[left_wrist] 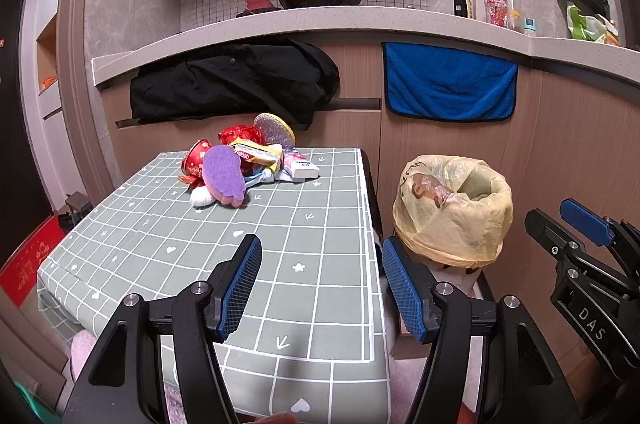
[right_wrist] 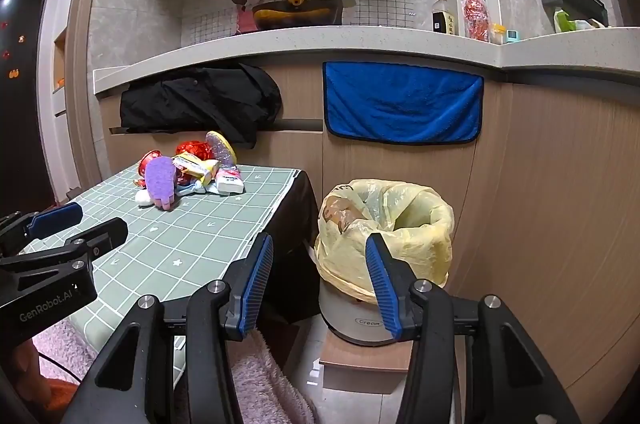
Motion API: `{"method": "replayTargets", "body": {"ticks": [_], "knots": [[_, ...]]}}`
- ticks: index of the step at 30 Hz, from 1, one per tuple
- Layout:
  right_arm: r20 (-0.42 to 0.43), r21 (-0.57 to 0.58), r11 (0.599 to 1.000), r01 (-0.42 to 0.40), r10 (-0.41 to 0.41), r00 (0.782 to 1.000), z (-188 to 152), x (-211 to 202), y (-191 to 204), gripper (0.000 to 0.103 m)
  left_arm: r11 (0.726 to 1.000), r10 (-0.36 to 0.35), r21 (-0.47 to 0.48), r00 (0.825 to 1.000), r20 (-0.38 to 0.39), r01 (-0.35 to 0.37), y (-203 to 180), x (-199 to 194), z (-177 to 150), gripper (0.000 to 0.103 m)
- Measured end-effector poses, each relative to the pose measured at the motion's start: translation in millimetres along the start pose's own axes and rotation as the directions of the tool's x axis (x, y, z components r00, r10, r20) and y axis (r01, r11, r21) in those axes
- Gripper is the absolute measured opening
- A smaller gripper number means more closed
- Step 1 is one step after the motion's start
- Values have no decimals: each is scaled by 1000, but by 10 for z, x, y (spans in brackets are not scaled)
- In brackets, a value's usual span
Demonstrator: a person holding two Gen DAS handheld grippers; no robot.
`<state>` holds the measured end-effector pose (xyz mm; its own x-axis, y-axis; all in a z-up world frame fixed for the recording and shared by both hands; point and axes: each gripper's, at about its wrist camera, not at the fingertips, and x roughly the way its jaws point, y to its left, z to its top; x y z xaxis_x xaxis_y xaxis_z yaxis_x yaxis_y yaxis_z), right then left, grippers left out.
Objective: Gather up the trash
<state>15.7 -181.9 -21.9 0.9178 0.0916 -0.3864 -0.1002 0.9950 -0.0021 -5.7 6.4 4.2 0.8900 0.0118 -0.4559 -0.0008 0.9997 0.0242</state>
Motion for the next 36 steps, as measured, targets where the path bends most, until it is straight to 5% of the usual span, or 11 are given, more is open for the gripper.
{"method": "replayTargets", "body": {"ticks": [36], "knots": [[-7,16,1000,-2,2,1000,-12,4,-36,46,1000,1,1,1000,-2,-1,-51,27,-25,63]]}}
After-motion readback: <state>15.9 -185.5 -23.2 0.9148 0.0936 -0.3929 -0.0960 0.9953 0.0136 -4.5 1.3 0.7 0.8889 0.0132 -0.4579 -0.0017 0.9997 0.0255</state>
